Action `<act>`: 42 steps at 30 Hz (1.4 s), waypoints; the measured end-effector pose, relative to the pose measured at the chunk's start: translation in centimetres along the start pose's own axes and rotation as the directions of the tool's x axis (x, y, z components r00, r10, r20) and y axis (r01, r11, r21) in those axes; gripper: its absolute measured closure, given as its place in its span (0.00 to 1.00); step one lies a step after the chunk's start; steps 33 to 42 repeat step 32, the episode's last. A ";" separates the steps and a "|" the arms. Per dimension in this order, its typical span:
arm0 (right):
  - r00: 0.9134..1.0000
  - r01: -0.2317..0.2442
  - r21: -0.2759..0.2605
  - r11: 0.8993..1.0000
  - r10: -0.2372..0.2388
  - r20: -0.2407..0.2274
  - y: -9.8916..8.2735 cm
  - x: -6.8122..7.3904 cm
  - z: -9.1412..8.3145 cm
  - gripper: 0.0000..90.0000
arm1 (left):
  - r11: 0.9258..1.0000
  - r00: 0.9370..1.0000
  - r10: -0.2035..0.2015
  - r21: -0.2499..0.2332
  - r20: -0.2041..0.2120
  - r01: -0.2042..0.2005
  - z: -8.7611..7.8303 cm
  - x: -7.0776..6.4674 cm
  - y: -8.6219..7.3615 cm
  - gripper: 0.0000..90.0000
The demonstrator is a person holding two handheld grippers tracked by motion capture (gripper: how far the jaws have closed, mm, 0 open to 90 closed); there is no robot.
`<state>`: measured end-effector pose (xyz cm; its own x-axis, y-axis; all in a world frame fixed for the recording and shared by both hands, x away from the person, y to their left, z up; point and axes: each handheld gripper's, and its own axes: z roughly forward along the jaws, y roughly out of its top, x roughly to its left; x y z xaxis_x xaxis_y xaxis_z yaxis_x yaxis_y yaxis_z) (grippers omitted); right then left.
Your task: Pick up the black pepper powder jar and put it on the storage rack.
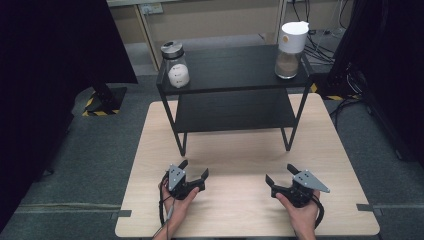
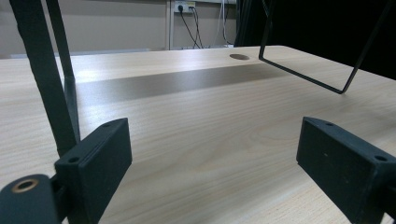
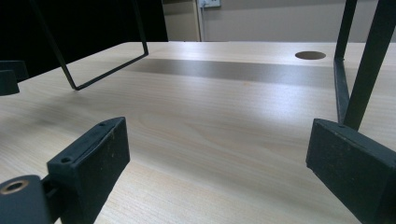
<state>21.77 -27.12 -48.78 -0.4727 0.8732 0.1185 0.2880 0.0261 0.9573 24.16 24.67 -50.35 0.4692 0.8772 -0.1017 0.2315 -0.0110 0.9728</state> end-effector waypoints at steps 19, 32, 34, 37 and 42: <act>1.000 0.010 -0.008 1.000 -0.010 -0.011 -0.2 0.0 -0.1 0.07 | 1.000 1.000 -0.001 0.002 -0.001 0.001 0.0 0.0 0.0 0.11; 1.000 0.013 -0.008 1.000 -0.013 -0.016 -0.2 -0.1 -0.1 0.07 | 1.000 1.000 -0.005 0.002 -0.001 0.005 0.0 0.0 0.0 0.11; 1.000 0.013 -0.008 1.000 -0.013 -0.016 -0.2 -0.1 -0.1 0.07 | 1.000 1.000 -0.005 0.002 -0.001 0.005 0.0 0.0 0.0 0.11; 1.000 0.013 -0.008 1.000 -0.013 -0.016 -0.2 -0.1 -0.1 0.07 | 1.000 1.000 -0.005 0.002 -0.001 0.005 0.0 0.0 0.0 0.11; 1.000 0.013 -0.008 1.000 -0.013 -0.016 -0.2 -0.1 -0.1 0.07 | 1.000 1.000 -0.005 0.002 -0.001 0.005 0.0 0.0 0.0 0.11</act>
